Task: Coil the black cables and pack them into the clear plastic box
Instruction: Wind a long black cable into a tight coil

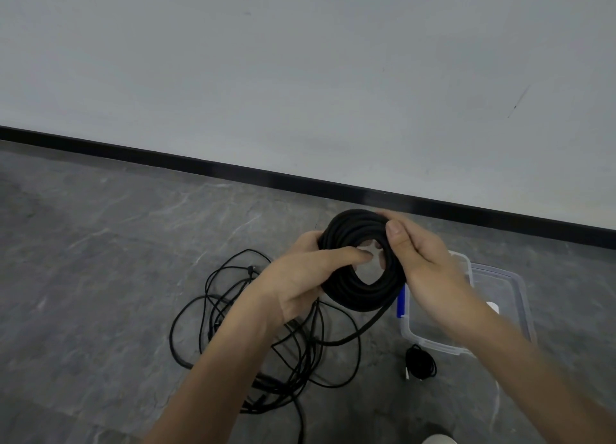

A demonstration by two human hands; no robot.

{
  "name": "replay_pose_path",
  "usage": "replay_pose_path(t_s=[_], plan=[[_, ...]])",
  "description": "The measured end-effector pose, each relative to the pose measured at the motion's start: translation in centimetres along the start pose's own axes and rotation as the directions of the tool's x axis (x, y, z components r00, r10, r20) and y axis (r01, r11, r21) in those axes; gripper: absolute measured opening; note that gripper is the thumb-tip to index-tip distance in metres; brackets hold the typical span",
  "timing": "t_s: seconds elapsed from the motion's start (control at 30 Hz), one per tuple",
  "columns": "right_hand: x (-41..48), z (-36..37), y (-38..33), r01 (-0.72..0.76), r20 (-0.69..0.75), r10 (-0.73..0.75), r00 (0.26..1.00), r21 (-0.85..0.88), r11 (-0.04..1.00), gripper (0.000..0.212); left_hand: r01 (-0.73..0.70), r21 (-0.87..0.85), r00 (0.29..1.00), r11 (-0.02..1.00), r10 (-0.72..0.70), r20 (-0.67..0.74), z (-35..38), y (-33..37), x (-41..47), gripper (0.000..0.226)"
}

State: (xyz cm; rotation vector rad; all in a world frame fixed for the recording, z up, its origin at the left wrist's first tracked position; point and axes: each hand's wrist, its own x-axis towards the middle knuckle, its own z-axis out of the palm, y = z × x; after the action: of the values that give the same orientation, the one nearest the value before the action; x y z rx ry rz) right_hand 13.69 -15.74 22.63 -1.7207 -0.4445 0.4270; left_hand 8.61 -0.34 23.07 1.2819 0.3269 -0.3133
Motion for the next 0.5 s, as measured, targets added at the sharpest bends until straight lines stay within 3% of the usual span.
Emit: replay_pose_path(t_s=[0.1,0.27,0.4,0.5], plan=[[0.04,-0.11,0.05,-0.003,0.009,0.002,1.0,0.029,1.0,0.032,0.003,0.011,0.997,1.0,-0.004,0.072,-0.1,0.35,-0.27,0.007],[0.09,-0.19,0.14,-0.15,0.025,0.149,0.989,0.222,0.963,0.03,-0.06,0.01,0.991,0.998,0.059,0.122,-0.27,0.45,-0.45,0.003],[0.03,-0.1,0.15,-0.31,0.079,0.301,0.95,0.31,0.899,0.042,-0.094,-0.077,0.989,0.993,0.102,0.104,0.17,0.31,-0.28,0.011],[0.0,0.1,0.1,-0.338,0.115,0.318,0.941,0.371,0.865,0.043,-0.125,-0.125,0.987,0.984,0.136,0.084,0.58,0.28,-0.23,0.019]])
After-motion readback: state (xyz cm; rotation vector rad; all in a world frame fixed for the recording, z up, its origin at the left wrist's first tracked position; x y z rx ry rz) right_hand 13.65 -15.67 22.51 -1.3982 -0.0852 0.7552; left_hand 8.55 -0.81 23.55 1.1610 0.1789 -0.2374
